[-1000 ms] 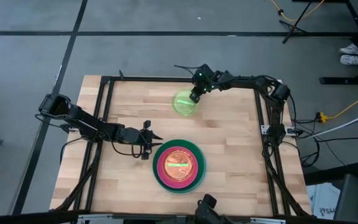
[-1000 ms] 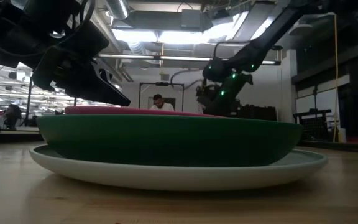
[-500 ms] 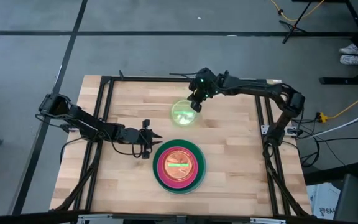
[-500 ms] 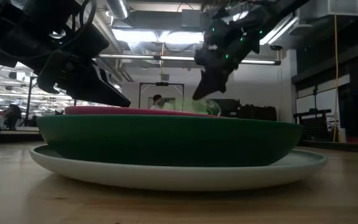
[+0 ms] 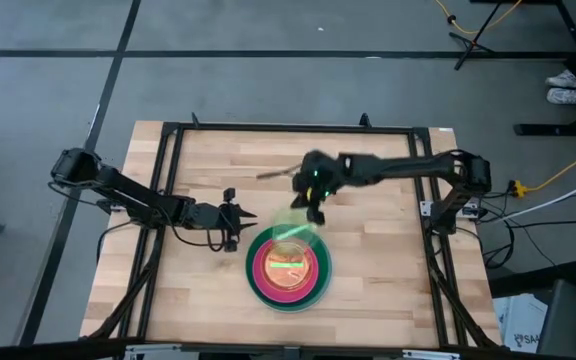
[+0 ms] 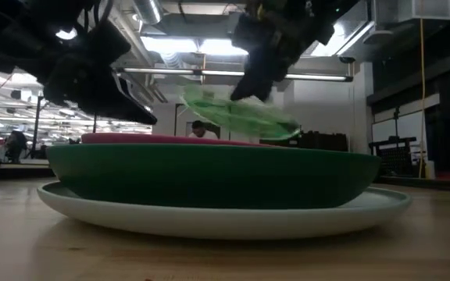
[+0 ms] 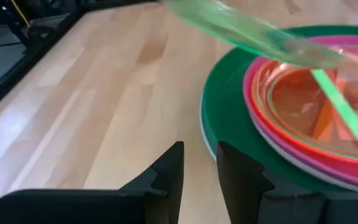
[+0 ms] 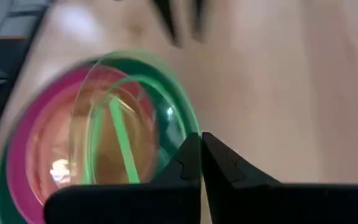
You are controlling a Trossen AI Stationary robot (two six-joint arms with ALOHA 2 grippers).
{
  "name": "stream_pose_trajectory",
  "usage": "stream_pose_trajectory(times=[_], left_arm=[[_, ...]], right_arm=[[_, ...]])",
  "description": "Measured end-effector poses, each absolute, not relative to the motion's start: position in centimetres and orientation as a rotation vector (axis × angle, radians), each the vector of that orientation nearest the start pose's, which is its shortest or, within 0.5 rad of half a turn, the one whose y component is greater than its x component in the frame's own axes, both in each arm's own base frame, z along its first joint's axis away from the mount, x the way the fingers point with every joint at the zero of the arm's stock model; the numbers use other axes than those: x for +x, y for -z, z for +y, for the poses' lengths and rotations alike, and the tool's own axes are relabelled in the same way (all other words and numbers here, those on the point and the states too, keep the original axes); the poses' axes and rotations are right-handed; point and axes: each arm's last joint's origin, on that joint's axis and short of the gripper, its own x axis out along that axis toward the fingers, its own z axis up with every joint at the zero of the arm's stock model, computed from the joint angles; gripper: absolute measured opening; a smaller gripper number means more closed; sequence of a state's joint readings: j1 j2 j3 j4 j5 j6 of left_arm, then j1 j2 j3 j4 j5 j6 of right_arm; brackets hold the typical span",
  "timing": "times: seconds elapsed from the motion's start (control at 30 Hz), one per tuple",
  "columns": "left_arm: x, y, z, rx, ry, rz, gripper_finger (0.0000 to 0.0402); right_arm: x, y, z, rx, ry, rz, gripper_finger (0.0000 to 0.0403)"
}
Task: Stack plastic plates
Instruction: Stack the light green plate on top of the other light green plate, then return to Home Position
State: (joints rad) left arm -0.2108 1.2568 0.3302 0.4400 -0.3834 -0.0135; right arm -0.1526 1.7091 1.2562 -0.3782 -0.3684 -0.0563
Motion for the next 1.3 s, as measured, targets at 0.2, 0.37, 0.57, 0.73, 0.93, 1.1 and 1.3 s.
stream_pose_trajectory(times=[0.2,0.37,0.57,0.73,0.93,1.1,1.3], left_arm=[[20.7,-16.5,-3.3,0.115,-0.175,0.419,0.0089],[20.6,-17.0,-3.2,0.110,-0.199,0.390,0.0089],[20.6,-17.0,-3.1,0.111,-0.214,0.391,0.0089],[20.6,-16.9,-3.1,0.112,-0.211,0.392,0.0089],[20.6,-16.9,-3.2,0.113,-0.209,0.394,0.0089],[20.6,-16.9,-3.2,0.099,-0.200,0.395,0.0089],[20.7,-17.1,-3.3,0.111,-0.183,0.379,0.0089]], right_arm=[[38.2,-22.7,-0.1,0.078,-0.290,0.747,0.0000],[39.2,-20.7,1.2,0.046,-0.291,0.765,0.0000],[39.6,-19.1,1.0,0.080,-0.284,0.808,0.0000],[39.7,-19.2,1.4,0.066,-0.323,0.791,0.0035],[39.6,-19.2,2.4,0.038,-0.410,0.786,0.0123],[39.3,-19.5,3.1,-0.022,-0.453,0.781,0.0166],[37.4,-22.2,2.3,-0.122,-0.345,0.822,0.0174]])
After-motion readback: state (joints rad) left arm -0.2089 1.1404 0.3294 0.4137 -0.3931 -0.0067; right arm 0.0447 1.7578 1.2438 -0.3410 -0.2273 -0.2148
